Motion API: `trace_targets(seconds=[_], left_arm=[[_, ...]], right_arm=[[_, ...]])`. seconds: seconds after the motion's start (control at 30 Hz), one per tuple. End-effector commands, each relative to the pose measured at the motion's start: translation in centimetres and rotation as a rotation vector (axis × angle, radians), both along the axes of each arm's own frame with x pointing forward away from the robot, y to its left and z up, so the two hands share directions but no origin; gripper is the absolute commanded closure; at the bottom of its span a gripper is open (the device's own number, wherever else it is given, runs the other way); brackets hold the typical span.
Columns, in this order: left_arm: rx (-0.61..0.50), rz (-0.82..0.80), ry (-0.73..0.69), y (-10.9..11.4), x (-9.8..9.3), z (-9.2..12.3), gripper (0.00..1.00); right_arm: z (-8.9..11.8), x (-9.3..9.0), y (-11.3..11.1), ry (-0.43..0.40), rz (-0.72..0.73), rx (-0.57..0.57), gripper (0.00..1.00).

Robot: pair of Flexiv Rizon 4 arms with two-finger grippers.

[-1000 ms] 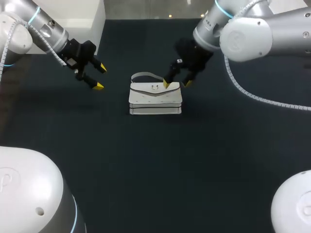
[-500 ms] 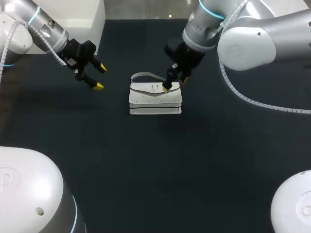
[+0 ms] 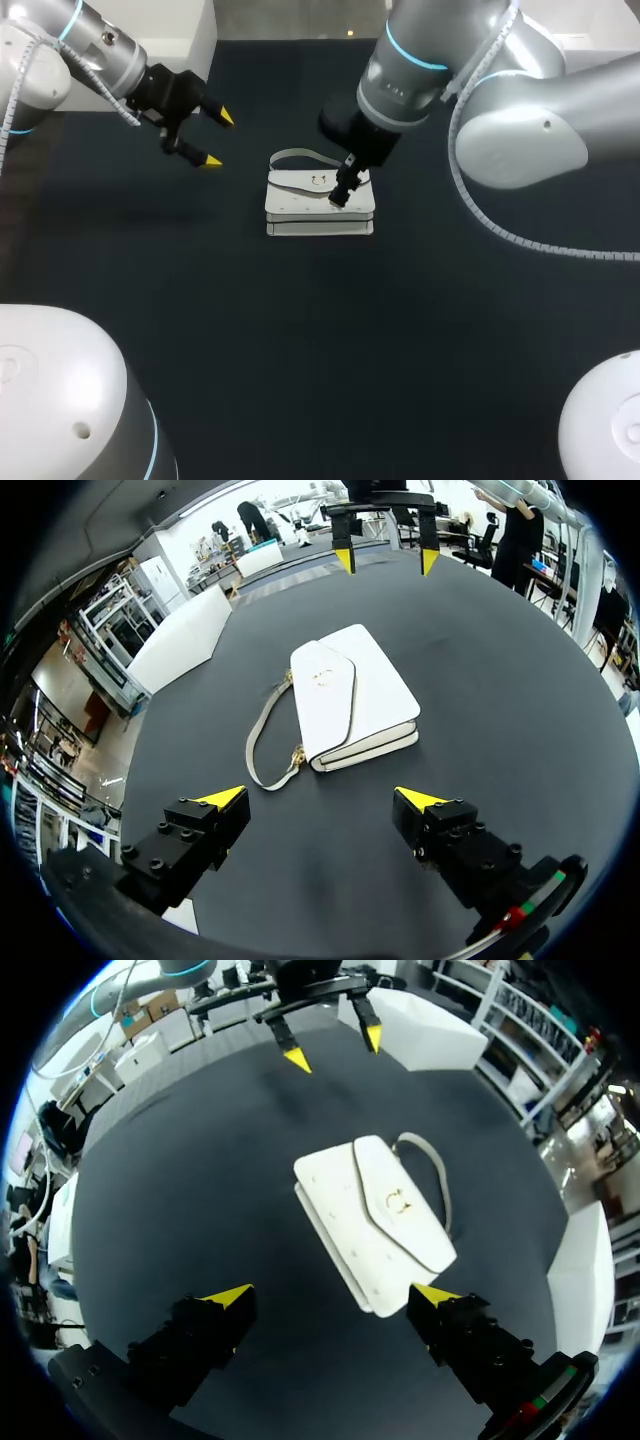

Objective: Pick up the bag, open it, inspect its contents, close it, and place it on the opposite side

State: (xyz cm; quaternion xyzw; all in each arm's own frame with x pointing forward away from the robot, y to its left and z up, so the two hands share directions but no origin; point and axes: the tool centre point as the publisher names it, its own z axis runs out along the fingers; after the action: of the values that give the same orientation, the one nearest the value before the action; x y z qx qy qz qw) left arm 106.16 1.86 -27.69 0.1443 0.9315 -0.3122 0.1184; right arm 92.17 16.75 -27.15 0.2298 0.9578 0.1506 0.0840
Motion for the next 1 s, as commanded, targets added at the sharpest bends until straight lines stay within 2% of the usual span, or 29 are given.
trace_targets(seconds=[0.03, 0.3, 0.5, 0.63, 0.77, 1.0], left_arm=[[0.010, 0.011, -0.062, -0.8, -1.3, 0.9, 0.00], [0.001, 0.000, -0.142, -2.3, -2.6, 1.4, 0.00], [-0.006, -0.025, -0.194, -4.4, -3.7, 1.3, 0.00], [-0.008, -0.033, -0.206, -5.5, -3.9, 1.1, 0.00], [-0.004, -0.039, -0.217, -6.3, -4.1, 1.0, 0.00], [-0.025, -0.031, -0.244, -7.3, -4.3, 0.8, 0.00]], right_arm=[[-0.9, -1.6, 0.2, -0.151, 0.020, -0.076, 0.00], [-1.0, -1.8, 0.2, -0.153, 0.032, -0.095, 0.00], [-1.0, -1.8, 0.2, -0.153, 0.032, -0.095, 0.00], [-0.8, -2.0, 0.4, -0.258, 0.157, -0.126, 0.00], [-1.3, -2.2, 0.8, -0.316, 0.269, -0.165, 0.00], [-1.9, -2.1, 1.0, -0.413, 0.373, -0.237, 0.00]])
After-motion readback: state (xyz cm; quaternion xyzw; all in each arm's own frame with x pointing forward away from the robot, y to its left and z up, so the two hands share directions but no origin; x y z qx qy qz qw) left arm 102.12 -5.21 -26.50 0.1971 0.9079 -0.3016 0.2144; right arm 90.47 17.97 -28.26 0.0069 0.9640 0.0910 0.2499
